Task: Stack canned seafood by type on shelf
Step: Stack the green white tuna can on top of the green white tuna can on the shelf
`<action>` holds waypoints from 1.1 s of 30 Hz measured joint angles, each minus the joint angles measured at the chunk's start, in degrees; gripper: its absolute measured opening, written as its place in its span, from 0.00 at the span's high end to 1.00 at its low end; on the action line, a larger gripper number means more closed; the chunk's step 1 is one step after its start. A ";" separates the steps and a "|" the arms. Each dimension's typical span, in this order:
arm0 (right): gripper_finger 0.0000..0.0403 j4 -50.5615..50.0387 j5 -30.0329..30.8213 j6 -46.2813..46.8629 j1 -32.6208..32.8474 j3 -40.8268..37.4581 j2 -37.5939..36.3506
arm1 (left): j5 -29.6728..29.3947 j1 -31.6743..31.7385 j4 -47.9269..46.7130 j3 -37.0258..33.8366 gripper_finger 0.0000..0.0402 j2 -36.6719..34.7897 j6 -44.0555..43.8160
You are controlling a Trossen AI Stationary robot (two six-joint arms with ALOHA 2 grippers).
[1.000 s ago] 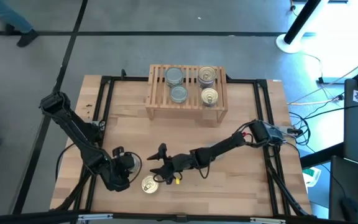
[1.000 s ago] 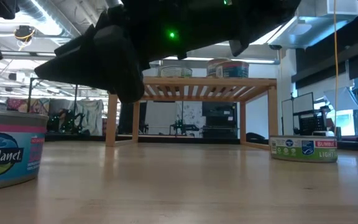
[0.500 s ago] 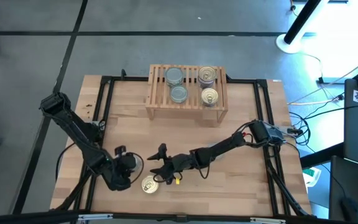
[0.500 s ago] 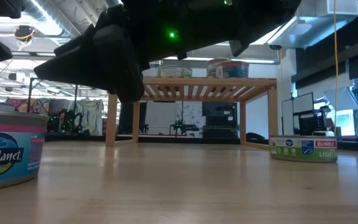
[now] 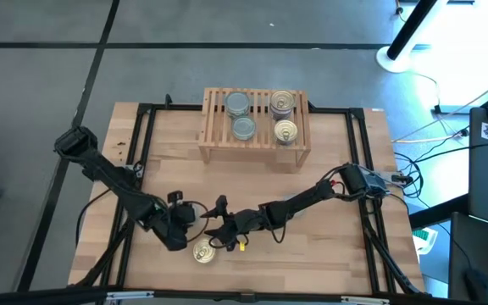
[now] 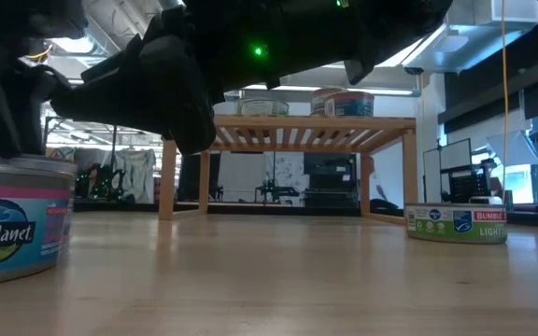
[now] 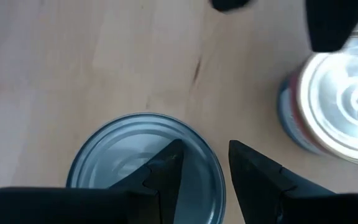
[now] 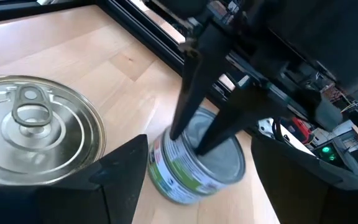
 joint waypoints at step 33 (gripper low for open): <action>0.29 -5.22 6.03 -0.18 0.02 -0.02 -0.04 | 0.19 3.13 -5.29 5.79 0.67 -0.17 4.29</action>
